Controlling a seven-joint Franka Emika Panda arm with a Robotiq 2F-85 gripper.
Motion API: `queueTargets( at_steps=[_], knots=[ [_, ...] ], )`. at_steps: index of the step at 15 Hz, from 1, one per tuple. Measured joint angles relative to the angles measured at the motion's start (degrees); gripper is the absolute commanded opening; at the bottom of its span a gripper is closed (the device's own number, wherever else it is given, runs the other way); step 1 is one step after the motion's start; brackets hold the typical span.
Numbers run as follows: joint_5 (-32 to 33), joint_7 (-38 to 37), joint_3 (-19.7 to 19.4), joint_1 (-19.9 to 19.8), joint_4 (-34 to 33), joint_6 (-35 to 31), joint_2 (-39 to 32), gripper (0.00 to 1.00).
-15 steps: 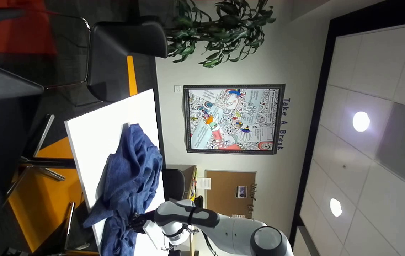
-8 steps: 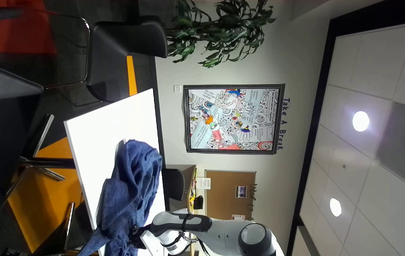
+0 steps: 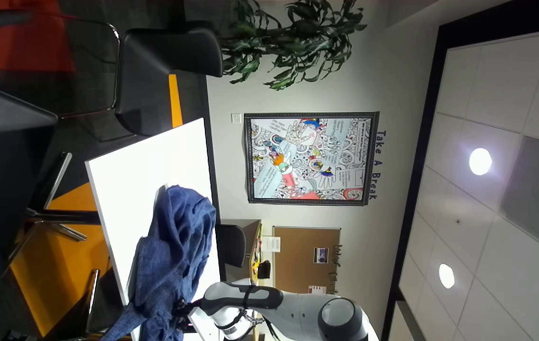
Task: Unfold the object and spread it to the part of the table
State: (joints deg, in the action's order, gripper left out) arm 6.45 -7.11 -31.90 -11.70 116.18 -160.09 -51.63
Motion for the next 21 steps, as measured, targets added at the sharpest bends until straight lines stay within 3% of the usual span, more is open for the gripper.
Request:
queueTargets(
  at_steps=[4,5,7,10,11,15,21],
  knots=[
    [0.0,0.0,0.0,0.0,0.0,0.0,0.0,0.43],
    [0.0,0.0,0.0,0.0,0.0,0.0,0.0,0.68],
    [0.0,0.0,-0.03,-0.01,0.0,0.0,0.0,0.75],
    [0.0,0.0,-0.67,-0.01,-0.02,0.0,0.0,0.97],
    [0.01,0.0,-0.97,0.01,-0.02,-0.01,0.02,1.0],
    [0.05,0.2,-1.79,0.02,0.34,-1.53,0.45,1.0],
    [0.19,4.43,-2.93,-0.06,4.63,-9.65,4.8,1.0]
  ],
)
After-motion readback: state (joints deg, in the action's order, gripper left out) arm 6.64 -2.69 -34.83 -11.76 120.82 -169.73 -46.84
